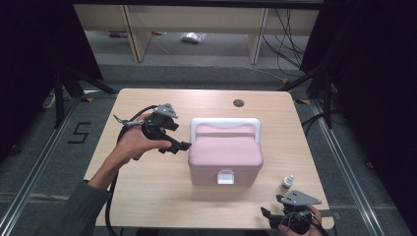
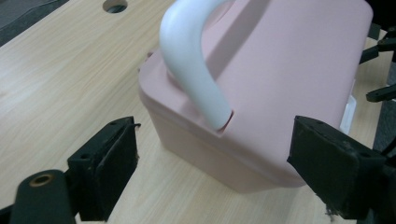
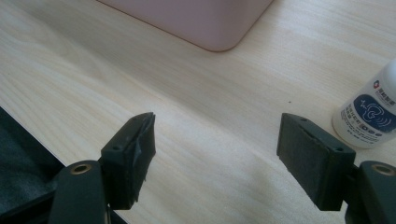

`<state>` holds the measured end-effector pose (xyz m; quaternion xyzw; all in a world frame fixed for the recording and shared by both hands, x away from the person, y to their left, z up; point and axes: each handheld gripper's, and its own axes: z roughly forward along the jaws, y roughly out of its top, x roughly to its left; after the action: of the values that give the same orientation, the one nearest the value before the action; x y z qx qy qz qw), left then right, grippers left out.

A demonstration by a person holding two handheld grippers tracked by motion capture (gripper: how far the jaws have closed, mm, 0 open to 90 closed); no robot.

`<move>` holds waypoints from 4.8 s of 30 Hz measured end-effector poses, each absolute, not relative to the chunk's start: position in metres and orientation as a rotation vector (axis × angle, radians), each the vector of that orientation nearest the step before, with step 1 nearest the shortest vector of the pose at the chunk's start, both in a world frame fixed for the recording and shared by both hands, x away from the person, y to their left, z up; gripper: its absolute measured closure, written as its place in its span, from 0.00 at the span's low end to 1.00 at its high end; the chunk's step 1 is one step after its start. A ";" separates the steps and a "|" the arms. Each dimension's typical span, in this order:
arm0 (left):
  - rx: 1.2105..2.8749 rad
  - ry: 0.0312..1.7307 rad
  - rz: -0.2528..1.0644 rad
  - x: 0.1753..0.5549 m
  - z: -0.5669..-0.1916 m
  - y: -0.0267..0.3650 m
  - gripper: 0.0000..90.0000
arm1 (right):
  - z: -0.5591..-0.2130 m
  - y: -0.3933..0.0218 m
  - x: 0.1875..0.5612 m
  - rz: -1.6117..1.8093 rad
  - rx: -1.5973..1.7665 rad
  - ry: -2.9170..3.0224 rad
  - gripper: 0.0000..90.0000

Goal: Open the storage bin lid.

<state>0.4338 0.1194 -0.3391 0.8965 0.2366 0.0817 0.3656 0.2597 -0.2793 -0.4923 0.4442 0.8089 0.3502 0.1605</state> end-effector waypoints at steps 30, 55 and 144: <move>2.534 0.520 0.179 0.479 -0.319 0.055 0.35 | -0.494 -0.279 0.259 1.001 1.266 2.335 0.32; 2.600 0.389 0.248 0.484 -0.312 0.049 0.77 | -0.493 -0.281 0.260 1.004 1.234 2.341 0.32; 2.352 0.681 0.340 0.468 -0.257 0.100 0.33 | -0.403 -0.263 0.363 1.515 0.877 2.036 0.99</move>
<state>0.4676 0.0999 -0.2571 0.8986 0.2601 0.1299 0.3285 0.3634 -0.2634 -0.4035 0.3181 0.7386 0.5495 0.2266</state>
